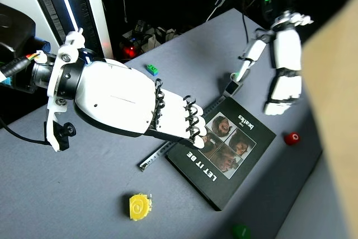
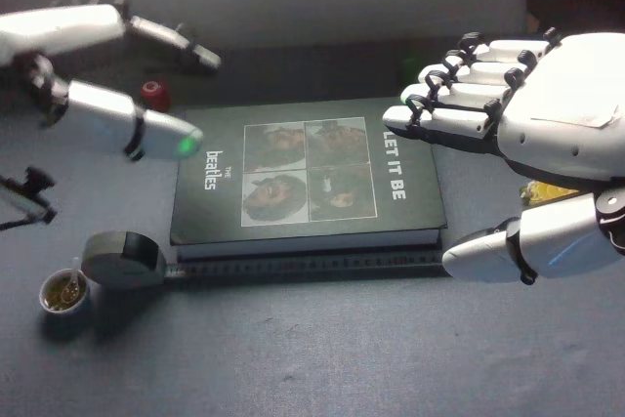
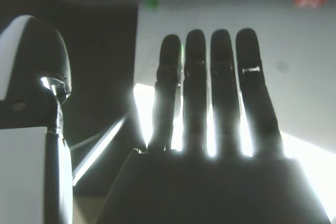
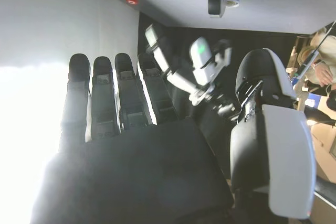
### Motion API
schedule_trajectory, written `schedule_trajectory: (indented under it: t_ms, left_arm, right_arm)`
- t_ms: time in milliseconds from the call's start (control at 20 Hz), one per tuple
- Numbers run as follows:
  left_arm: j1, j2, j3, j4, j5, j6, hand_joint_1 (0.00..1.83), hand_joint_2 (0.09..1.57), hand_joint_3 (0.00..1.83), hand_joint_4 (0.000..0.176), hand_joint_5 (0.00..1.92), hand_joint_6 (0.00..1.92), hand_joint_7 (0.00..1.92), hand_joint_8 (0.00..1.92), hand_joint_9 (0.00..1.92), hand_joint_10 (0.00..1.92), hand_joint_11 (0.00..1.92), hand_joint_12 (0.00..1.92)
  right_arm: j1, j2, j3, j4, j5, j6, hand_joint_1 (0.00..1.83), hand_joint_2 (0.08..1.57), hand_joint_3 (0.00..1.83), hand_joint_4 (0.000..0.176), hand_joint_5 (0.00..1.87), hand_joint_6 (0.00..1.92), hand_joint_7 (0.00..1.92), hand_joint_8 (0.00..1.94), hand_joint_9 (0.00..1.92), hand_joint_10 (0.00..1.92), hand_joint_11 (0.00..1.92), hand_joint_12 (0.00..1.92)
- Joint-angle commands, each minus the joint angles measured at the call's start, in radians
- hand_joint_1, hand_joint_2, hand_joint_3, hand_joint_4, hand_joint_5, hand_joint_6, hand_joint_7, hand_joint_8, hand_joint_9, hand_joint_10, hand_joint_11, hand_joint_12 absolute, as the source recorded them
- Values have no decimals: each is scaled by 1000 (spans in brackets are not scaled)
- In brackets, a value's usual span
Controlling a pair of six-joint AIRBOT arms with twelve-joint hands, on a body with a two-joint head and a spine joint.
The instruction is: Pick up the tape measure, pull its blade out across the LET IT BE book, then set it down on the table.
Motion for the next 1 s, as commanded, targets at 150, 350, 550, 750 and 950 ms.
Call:
schedule_trajectory:
  t_ms: [150, 350, 550, 750, 950]
  left_arm:
    - [-127, 26, -116, -4, 197, 27, 628, 995, 0, 0, 445, 6, 444, 1, 445, 12, 195, 762]
    - [-182, 36, -216, -4, 314, 51, 735, 1014, 0, 0, 718, 14, 764, 47, 768, 94, 498, 913]
    - [-283, 39, -302, 35, 459, 53, 814, 1045, 0, 0, 534, 1396, 522, 1559, 675, 1725, 788, 1763]
    - [-293, 36, -330, 41, 481, 33, 800, 1148, 9, 0, 976, 1920, 977, 1920, 1035, 1921, 1107, 1921]
    - [-295, 32, -349, 122, 492, -44, 674, 1229, 10, 0, 1334, 1921, 1410, 1921, 1479, 1921, 1523, 1921]
  right_arm:
    - [21, 8, -10, -6, 58, 40, 0, 1102, 7, 0, 55, 14, 88, 14, 97, 25, 0, 762]
    - [29, 18, -59, -6, 131, 17, 378, 1194, 0, 0, 463, 661, 447, 807, 426, 1516, 425, 1863]
    - [35, 23, -81, -6, 134, 2, 689, 1201, 0, 0, 783, 1910, 910, 1933, 1285, 1920, 1565, 1921]
    - [30, 23, -81, -7, 135, -2, 756, 1284, 10, 142, 1326, 1921, 1512, 1941, 1772, 1921, 1918, 1921]
    - [31, 23, -81, -7, 133, -4, 696, 1429, 22, 176, 1407, 1921, 1629, 1941, 1831, 1921, 1921, 1921]
